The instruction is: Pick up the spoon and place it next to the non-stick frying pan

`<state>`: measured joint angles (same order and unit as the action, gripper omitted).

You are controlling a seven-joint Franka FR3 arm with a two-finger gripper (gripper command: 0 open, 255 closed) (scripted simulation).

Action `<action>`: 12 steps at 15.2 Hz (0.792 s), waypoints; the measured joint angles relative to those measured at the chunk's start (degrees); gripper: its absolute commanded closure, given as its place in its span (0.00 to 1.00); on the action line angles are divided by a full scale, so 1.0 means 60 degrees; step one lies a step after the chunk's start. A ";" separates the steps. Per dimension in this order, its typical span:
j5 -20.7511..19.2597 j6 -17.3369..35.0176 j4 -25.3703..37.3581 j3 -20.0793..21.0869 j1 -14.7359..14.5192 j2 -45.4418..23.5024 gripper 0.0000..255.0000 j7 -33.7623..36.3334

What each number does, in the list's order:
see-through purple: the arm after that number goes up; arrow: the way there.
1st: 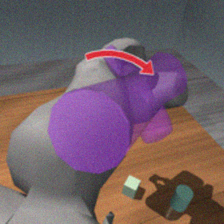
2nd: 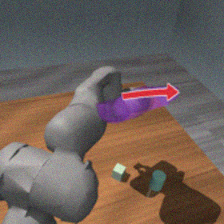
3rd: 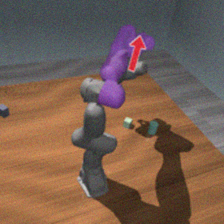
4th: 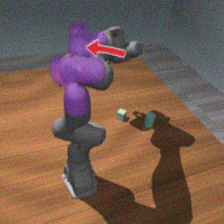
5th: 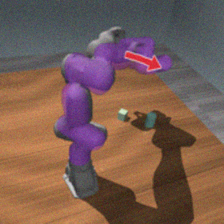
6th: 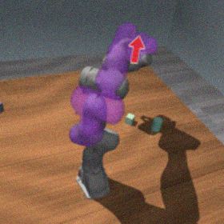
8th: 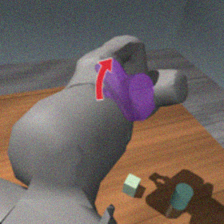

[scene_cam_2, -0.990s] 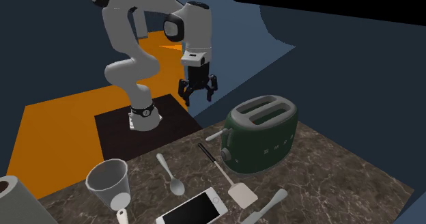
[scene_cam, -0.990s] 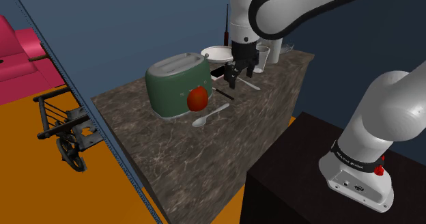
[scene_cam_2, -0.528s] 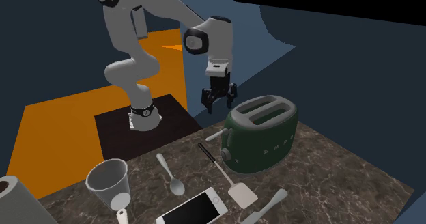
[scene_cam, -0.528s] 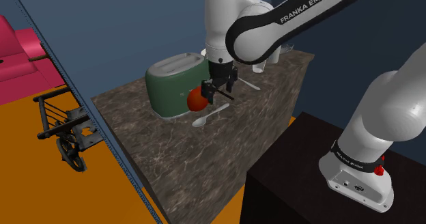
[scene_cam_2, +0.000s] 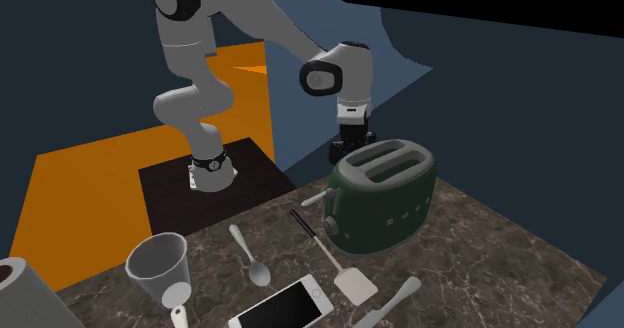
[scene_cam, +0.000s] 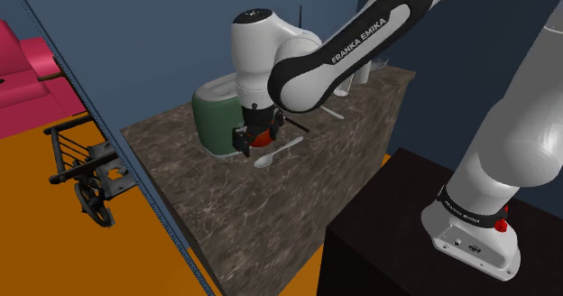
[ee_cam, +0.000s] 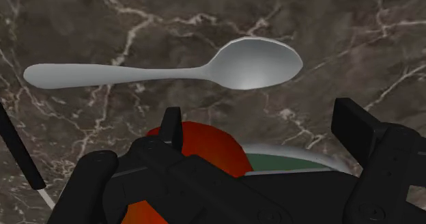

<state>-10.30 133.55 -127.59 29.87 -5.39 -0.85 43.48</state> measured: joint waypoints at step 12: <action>-0.0913 0.0897 -0.0077 -0.0088 -0.0078 -0.0994 0.00 0.0721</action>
<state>-15.77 138.94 -128.05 29.34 -5.86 -6.82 47.81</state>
